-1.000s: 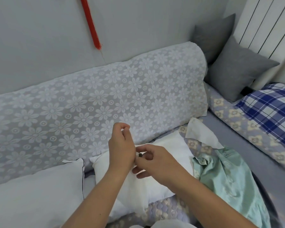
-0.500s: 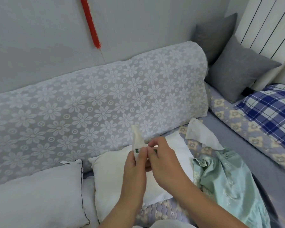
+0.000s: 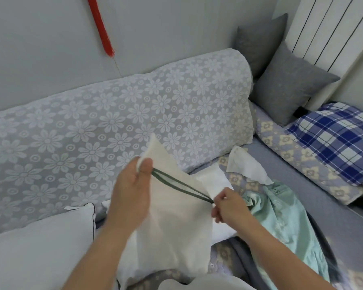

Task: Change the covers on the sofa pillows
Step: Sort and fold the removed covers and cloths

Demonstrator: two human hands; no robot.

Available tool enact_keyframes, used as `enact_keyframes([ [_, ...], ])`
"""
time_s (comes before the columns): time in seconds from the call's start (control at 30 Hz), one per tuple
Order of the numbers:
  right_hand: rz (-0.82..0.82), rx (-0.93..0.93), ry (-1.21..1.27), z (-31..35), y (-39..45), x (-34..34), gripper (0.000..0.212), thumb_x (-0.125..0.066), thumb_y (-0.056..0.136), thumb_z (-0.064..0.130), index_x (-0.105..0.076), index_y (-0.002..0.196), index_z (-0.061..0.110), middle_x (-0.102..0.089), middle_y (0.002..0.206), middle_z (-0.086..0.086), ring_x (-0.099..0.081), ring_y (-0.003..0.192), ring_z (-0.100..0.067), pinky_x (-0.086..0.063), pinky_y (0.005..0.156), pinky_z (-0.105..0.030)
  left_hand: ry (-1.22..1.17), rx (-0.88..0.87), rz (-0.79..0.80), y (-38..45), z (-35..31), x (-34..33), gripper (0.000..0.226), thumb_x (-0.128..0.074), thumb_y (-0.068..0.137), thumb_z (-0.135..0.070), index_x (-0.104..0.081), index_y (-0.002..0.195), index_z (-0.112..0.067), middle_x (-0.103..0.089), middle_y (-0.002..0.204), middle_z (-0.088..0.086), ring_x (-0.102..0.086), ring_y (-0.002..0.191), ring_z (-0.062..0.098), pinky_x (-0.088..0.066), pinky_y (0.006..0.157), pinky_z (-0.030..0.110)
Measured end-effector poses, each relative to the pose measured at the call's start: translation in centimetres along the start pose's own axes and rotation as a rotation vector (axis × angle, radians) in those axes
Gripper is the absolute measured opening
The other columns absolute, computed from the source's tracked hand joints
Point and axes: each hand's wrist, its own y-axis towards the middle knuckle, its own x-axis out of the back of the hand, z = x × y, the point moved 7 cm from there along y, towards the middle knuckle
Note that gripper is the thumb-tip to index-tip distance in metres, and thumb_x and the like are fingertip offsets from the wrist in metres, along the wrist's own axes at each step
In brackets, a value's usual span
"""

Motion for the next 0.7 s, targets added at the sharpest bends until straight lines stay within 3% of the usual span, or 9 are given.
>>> enact_keyframes([
  [0.07, 0.036, -0.059, 0.067, -2.6, 0.8, 2.2, 0.012, -0.049, 0.100, 0.004, -0.050, 0.087, 0.005, -0.066, 0.060, -0.013, -0.049, 0.047, -0.020, -0.038, 0.049, -0.028, -0.059, 0.036, 0.025, 1.2, 0.0, 2.1, 0.039, -0.050, 0.101, -0.051, -0.062, 0.087, -0.017, -0.061, 0.077, 0.014, -0.058, 0.071, 0.020, -0.048, 0.071, 0.040],
  [0.17, 0.121, -0.084, 0.087, -4.1, 1.1, 4.5, 0.015, -0.053, 0.100, 0.007, -0.051, 0.086, 0.006, -0.066, 0.067, -0.013, -0.048, 0.057, -0.020, -0.041, 0.056, -0.027, -0.075, 0.107, 0.069, 1.3, 1.4, 2.7, 0.050, -0.053, 0.094, -0.056, -0.059, 0.092, -0.006, -0.058, 0.085, 0.029, -0.054, 0.074, 0.023, -0.044, 0.071, 0.042],
  [0.27, 0.106, 0.045, -0.407, -2.9, 1.4, 5.6, 0.008, -0.061, 0.095, 0.020, -0.057, 0.090, 0.016, -0.066, 0.092, -0.003, -0.055, 0.075, -0.014, -0.046, 0.074, -0.031, -0.212, 0.200, 0.092, -0.1, 2.6, 1.4, 0.041, -0.060, 0.100, -0.037, -0.059, 0.098, 0.004, -0.060, 0.084, 0.015, -0.053, 0.079, 0.025, -0.043, 0.072, 0.039],
  [0.33, 0.132, 0.274, -0.570, 0.5, 0.3, 3.9, 0.038, -0.069, 0.090, 0.035, -0.053, 0.124, 0.034, -0.048, 0.129, 0.017, -0.048, 0.114, -0.003, -0.040, 0.098, -0.026, -0.309, 0.275, 0.230, -0.7, 3.1, 0.2, 0.039, -0.070, 0.090, -0.033, -0.063, 0.100, 0.004, -0.067, 0.088, 0.015, -0.062, 0.080, 0.028, -0.051, 0.071, 0.038],
  [0.4, 0.278, 0.464, -0.428, 4.4, -1.7, -0.2, 0.077, -0.073, 0.086, 0.041, -0.029, 0.149, 0.043, -0.028, 0.145, 0.031, -0.026, 0.133, 0.010, -0.026, 0.108, -0.018, -0.367, 0.334, 0.464, -1.5, 2.6, -0.9, 0.051, -0.088, 0.072, -0.040, -0.069, 0.100, -0.003, -0.073, 0.094, 0.018, -0.070, 0.084, 0.031, -0.060, 0.072, 0.037],
  [0.47, 0.389, 0.569, -0.432, 6.3, -2.7, -5.3, 0.076, -0.073, 0.086, 0.037, -0.032, 0.150, 0.040, -0.044, 0.140, 0.025, -0.039, 0.127, 0.008, -0.033, 0.103, -0.014, -0.335, 0.336, 0.667, -2.2, 1.7, -1.3, 0.044, -0.092, 0.067, -0.030, -0.072, 0.099, -0.007, -0.073, 0.095, 0.017, -0.071, 0.085, 0.028, -0.060, 0.072, 0.034],
  [0.57, 0.410, 0.541, -0.408, 6.2, -2.2, -9.2, 0.015, -0.059, 0.087, 0.021, -0.062, 0.102, 0.020, -0.066, 0.090, 0.005, -0.057, 0.078, -0.010, -0.046, 0.073, -0.032, -0.076, 0.247, 0.714, -1.8, 1.2, -0.1, 0.018, -0.082, 0.081, -0.008, -0.070, 0.079, -0.022, -0.066, 0.075, -0.001, -0.062, 0.068, 0.011, -0.050, 0.064, 0.023],
  [0.63, 0.410, 0.527, -0.376, 5.9, -2.4, -8.8, 0.013, -0.051, 0.090, 0.015, -0.053, 0.079, 0.009, -0.056, 0.071, 0.004, -0.046, 0.064, -0.009, -0.038, 0.063, -0.035, 0.340, 0.170, 0.547, -0.4, 2.8, 2.4, 0.023, -0.073, 0.087, -0.009, -0.058, 0.075, -0.022, -0.057, 0.068, -0.008, -0.050, 0.057, 0.005, -0.039, 0.057, 0.021],
  [0.7, 0.500, 0.449, -0.254, 6.1, -3.6, -7.9, 0.020, -0.052, 0.095, 0.016, -0.054, 0.079, 0.004, -0.053, 0.071, 0.002, -0.046, 0.066, -0.010, -0.036, 0.065, -0.034, 0.719, 0.156, 0.257, 0.6, 5.6, 5.4, 0.019, -0.064, 0.088, -0.015, -0.049, 0.080, -0.024, -0.057, 0.075, -0.007, -0.050, 0.060, 0.008, -0.038, 0.055, 0.026],
])
